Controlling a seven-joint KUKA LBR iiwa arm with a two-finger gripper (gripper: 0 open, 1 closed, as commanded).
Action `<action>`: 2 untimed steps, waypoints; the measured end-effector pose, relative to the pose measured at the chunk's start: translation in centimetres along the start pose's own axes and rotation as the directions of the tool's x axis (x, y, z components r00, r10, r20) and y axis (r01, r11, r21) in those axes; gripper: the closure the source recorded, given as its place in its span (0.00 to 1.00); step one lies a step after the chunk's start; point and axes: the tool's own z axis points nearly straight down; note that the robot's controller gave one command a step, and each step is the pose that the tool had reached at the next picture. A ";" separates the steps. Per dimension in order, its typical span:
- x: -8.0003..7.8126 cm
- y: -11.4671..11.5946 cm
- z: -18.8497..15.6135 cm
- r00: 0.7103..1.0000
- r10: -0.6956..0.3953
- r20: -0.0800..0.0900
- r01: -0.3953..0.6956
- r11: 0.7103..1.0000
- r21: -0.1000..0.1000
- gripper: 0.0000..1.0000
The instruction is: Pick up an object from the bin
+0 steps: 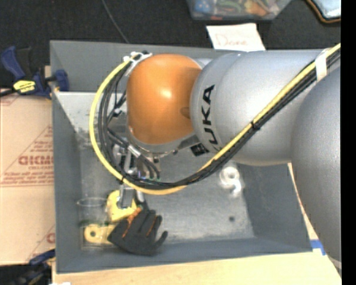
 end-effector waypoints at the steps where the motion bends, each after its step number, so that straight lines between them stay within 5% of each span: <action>1: 3.8 -0.7 5.5 0.998 -0.058 -0.002 0.058 0.998 0.001 0.00; 2: 4.3 -0.6 6.3 0.997 -0.076 0.011 0.076 0.997 -0.002 0.00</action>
Offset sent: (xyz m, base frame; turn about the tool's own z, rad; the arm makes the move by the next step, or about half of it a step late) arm -0.0435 -0.0040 -0.0633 -0.0803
